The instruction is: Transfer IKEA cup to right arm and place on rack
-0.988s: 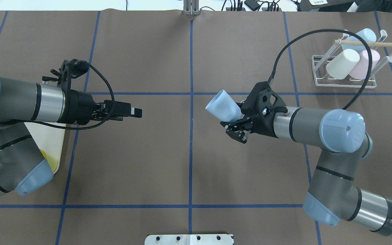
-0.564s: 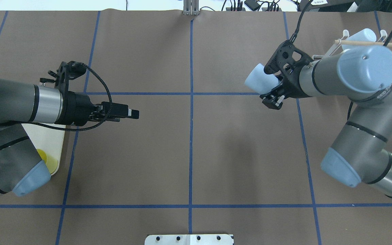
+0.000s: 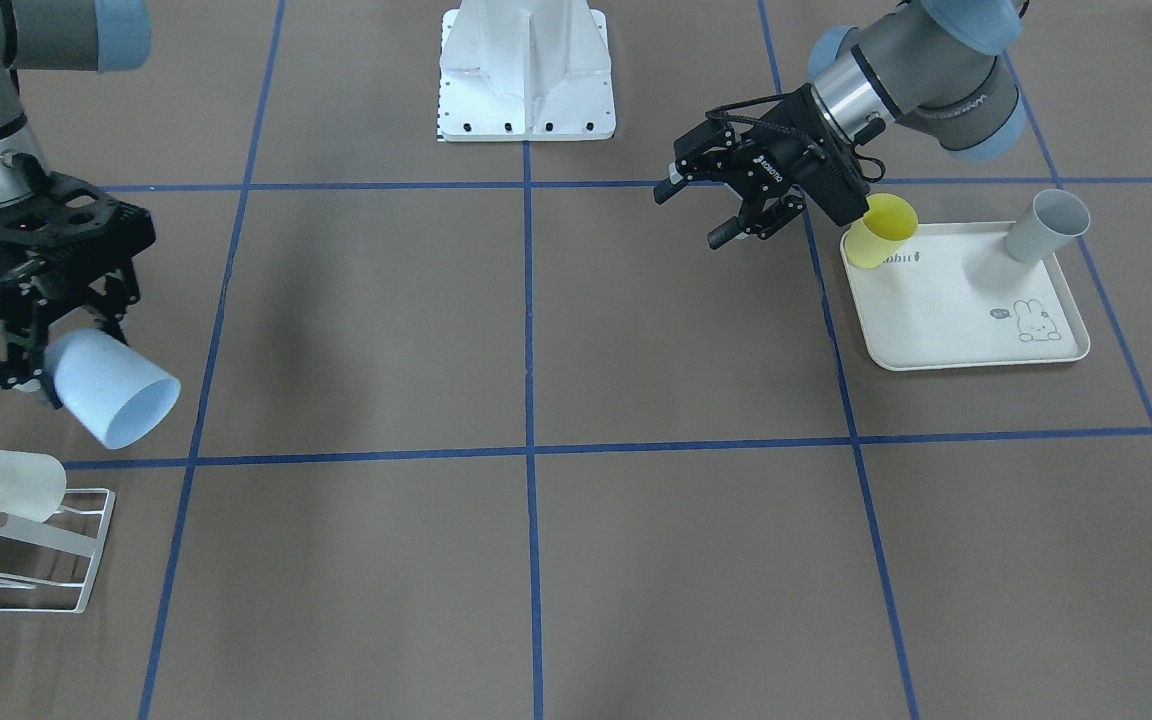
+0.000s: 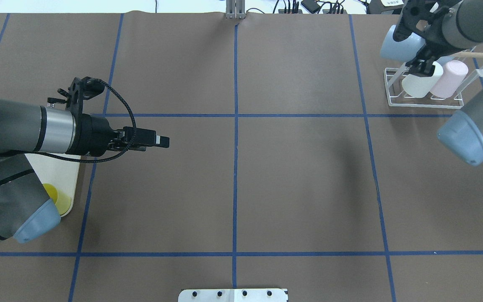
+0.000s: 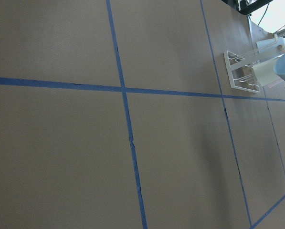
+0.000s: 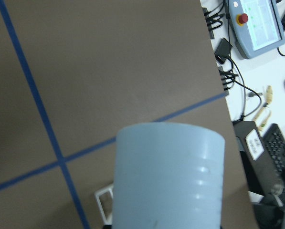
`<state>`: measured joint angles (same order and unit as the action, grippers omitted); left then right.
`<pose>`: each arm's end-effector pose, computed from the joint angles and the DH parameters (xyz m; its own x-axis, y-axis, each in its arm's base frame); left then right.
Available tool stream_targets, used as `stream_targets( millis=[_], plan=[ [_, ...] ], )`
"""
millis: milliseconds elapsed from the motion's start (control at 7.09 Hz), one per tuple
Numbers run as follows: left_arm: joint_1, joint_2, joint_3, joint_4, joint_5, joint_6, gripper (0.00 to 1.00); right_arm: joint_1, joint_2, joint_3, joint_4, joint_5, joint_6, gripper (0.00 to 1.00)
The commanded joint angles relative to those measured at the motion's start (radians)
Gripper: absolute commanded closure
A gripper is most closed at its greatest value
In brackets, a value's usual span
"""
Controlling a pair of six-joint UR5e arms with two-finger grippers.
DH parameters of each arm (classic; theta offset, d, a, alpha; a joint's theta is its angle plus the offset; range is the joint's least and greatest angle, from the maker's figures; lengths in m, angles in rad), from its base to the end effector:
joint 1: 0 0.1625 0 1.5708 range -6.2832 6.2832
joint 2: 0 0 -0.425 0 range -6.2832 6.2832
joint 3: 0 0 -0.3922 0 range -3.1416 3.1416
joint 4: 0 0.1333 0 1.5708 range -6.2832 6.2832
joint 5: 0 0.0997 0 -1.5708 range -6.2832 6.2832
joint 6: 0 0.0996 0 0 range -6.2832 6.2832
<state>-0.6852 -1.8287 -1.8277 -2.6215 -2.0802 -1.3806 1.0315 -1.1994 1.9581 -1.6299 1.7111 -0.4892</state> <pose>0.3624 -0.4056 0.2811 0.0371 0.1829 -0.9824 0.1710 0.9675 0.1865 -0.1947 -0.5578 0.3000 0.5245 -0.8256 -0.2081 0.7244 0.3042 0.6187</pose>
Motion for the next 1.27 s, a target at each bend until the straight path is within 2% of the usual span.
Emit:
stream_targets(
  millis=[0, 282, 423, 847, 1129],
  plan=[
    [0.003, 0.002, 0.001, 0.000, 0.003, 0.000, 0.00, 0.037, 0.123, -0.072, -0.167, -0.186, -0.298, 1.00],
    [0.010, 0.005, 0.002, -0.002, 0.040, 0.000, 0.00, 0.051, 0.152, -0.161, -0.194, -0.316, -0.492, 1.00],
    [0.010, 0.005, 0.001, -0.003, 0.040, -0.002, 0.00, 0.051, 0.152, -0.209, -0.189, -0.346, -0.511, 1.00],
    [0.012, 0.019, -0.002, -0.005, 0.040, -0.002, 0.00, 0.045, 0.142, -0.315, -0.171, -0.378, -0.540, 1.00],
    [0.012, 0.019, -0.004, -0.006, 0.040, -0.003, 0.00, 0.022, 0.136, -0.404, -0.063, -0.381, -0.534, 1.00]
  ],
)
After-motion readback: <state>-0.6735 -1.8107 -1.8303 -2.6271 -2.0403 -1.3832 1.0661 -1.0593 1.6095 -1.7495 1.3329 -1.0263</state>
